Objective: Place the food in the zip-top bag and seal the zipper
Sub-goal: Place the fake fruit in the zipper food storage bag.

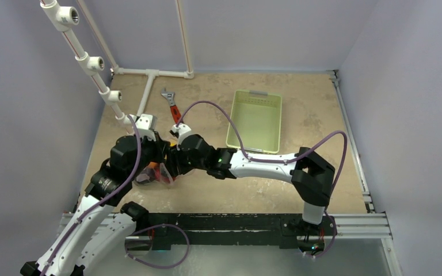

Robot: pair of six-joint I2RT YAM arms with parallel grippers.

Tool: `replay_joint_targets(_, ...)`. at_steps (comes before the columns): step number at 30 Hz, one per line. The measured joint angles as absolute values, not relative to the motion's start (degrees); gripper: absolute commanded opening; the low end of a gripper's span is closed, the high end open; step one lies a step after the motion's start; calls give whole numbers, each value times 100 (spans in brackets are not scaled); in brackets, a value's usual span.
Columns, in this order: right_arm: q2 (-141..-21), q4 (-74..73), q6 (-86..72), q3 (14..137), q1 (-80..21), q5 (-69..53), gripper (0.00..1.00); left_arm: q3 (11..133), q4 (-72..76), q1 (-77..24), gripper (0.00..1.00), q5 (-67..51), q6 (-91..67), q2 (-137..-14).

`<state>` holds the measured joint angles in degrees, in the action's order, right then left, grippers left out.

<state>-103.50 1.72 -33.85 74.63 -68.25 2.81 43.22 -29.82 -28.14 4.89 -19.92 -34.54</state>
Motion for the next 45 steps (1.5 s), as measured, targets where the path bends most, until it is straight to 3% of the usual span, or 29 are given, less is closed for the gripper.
replay_joint_targets(17,-10648,1236,-3957,7413,-6810,148,18,4322,-2991,-2738,0,864,-1900,-3367)
replay_joint_targets(22,-10927,1616,-4283,7413,-6803,154,35,4322,-3068,-2738,0,982,-1872,-3334)
replay_joint_targets(27,-10986,1756,-4517,7411,-6803,215,67,4322,-3070,-2738,0,1037,-1852,-3332)
replay_joint_targets(30,-10982,1756,-4587,7373,-6779,301,77,4322,-3063,-2727,0,1087,-1841,-3308)
replay_joint_targets(45,-9789,1334,-4536,6877,-6792,991,85,4322,-2965,-2729,0,805,-1872,-3341)
